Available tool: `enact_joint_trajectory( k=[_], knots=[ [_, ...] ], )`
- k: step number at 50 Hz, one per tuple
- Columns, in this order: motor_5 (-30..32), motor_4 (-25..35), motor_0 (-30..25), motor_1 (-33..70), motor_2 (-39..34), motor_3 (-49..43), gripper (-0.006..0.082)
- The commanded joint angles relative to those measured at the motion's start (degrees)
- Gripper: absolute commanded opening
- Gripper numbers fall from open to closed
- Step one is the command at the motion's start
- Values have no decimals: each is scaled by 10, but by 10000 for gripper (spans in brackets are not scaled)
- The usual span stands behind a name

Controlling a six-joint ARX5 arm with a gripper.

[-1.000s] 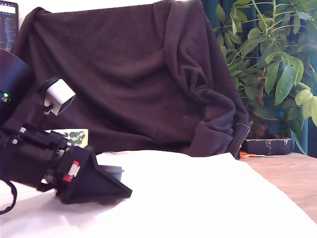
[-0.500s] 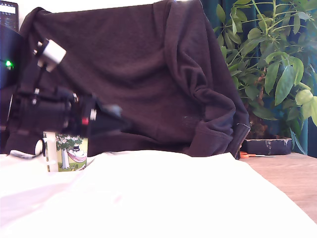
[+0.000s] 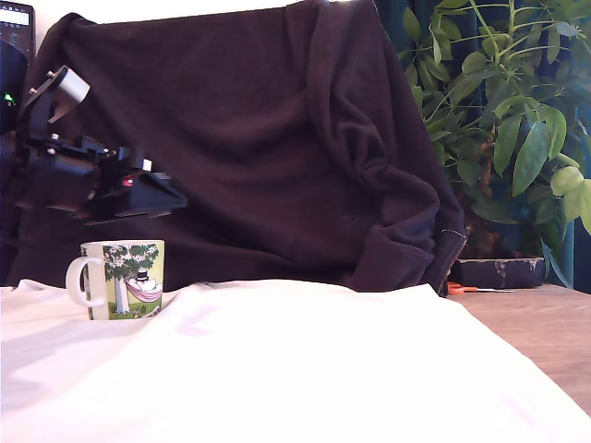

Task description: Pick the grey coffee capsule and place it inside the green coffee cup

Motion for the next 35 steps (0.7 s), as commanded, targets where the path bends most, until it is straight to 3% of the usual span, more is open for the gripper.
enact_joint_trajectory(
  k=[1,16,30,35],
  knots=[
    [-3,-5,10,-29,20,-61,128],
    [27,-71,31,-62,88,-284,129],
    [34,-92,31,-62,89,-331,137],
    [34,-97,31,-62,89,-341,221]
  ],
)
